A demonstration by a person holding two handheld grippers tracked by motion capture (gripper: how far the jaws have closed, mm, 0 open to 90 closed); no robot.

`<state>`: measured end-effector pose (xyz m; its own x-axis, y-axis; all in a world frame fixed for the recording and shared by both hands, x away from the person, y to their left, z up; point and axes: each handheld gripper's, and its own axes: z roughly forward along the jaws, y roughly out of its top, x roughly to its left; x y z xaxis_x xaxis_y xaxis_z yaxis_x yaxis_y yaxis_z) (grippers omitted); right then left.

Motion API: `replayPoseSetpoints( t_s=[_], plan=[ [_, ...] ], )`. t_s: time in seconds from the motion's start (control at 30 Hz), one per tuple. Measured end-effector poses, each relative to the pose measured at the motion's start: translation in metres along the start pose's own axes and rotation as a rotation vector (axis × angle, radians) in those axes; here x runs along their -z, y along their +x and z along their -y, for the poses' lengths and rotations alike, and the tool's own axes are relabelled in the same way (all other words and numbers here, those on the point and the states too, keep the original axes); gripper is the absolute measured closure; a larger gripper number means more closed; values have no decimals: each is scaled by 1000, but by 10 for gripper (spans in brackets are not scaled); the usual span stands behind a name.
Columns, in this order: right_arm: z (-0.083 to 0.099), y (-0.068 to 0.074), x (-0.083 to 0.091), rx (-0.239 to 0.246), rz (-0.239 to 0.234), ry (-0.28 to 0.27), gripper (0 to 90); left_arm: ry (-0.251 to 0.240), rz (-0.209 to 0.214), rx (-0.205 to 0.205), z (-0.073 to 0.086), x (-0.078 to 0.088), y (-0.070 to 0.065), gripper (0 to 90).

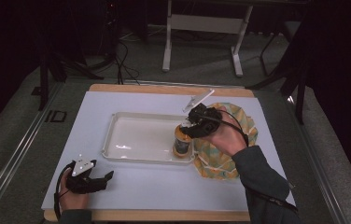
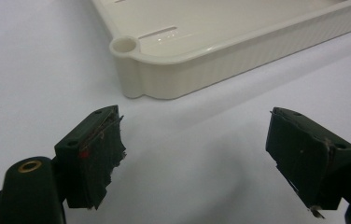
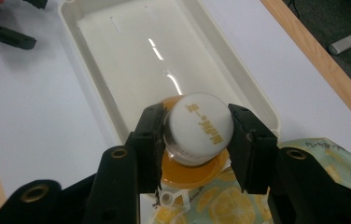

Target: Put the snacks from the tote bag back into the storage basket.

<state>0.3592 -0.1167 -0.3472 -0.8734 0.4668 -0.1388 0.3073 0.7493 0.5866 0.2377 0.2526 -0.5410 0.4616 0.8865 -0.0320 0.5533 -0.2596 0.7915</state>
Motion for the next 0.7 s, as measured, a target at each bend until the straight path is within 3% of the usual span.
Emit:
replayPoseSetpoints(
  t_s=[0.7],
  plan=[
    [9,5,-9,20,-14,25,586,-2,-2,-2,0,0,0,187]
  ],
)
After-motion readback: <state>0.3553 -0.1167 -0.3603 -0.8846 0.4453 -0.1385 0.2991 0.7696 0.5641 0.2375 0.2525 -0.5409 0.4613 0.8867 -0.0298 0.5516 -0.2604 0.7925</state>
